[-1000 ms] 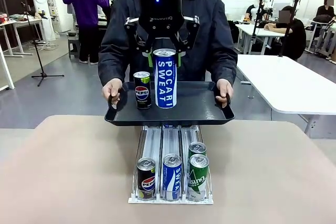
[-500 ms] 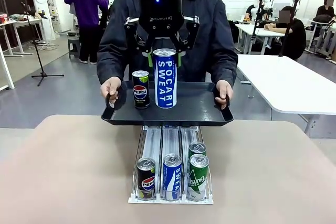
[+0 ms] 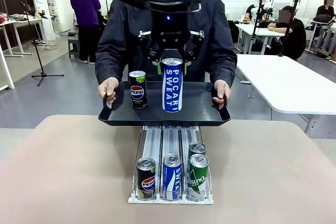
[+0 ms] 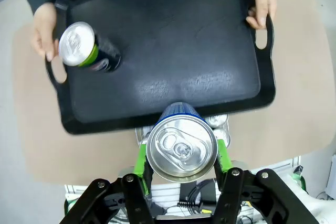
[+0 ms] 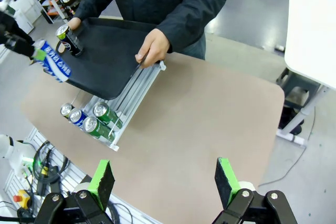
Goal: Retrieve and hand over the desired beverage to the person.
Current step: Place the picked can on the Handle tray extended by the person.
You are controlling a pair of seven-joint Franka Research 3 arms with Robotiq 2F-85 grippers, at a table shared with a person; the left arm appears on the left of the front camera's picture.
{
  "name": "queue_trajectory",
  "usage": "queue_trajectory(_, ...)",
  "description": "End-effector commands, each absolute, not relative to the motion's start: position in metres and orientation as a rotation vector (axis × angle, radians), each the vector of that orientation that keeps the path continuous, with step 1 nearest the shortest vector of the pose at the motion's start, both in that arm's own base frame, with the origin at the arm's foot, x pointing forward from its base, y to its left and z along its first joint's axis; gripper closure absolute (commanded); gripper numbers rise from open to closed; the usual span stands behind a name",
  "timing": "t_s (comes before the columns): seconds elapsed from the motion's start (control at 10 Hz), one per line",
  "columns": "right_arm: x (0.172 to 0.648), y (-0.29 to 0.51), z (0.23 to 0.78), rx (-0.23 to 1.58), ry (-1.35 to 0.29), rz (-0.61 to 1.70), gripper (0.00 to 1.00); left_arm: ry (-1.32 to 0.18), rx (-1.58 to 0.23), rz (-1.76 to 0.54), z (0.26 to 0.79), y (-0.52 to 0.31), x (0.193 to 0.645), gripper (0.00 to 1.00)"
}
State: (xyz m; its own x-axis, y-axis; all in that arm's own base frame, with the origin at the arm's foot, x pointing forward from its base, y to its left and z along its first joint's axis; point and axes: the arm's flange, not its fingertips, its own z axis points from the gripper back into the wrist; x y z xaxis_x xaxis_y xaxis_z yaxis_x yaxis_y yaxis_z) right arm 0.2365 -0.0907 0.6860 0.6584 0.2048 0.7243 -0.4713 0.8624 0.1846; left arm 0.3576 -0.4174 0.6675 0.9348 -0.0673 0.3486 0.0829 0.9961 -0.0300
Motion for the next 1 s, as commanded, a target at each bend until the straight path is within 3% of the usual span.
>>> queue_trajectory(0.0, 0.238, -0.09, 0.686, 0.4, -0.763, 0.415, 0.0, -0.395, -0.036, -0.087, 0.677, -0.441, 0.38, 0.43)
queue_trajectory(0.5, 0.238, -0.09, 0.686, 0.4, -0.763, 0.415, 0.0, -0.427, -0.022, -0.032, 0.67, -0.454, 0.432, 0.43)
queue_trajectory(0.9, 0.238, -0.09, 0.686, 0.4, -0.763, 0.415, 0.0, -0.364, -0.015, -0.014, 0.64, -0.452, 0.461, 0.43)
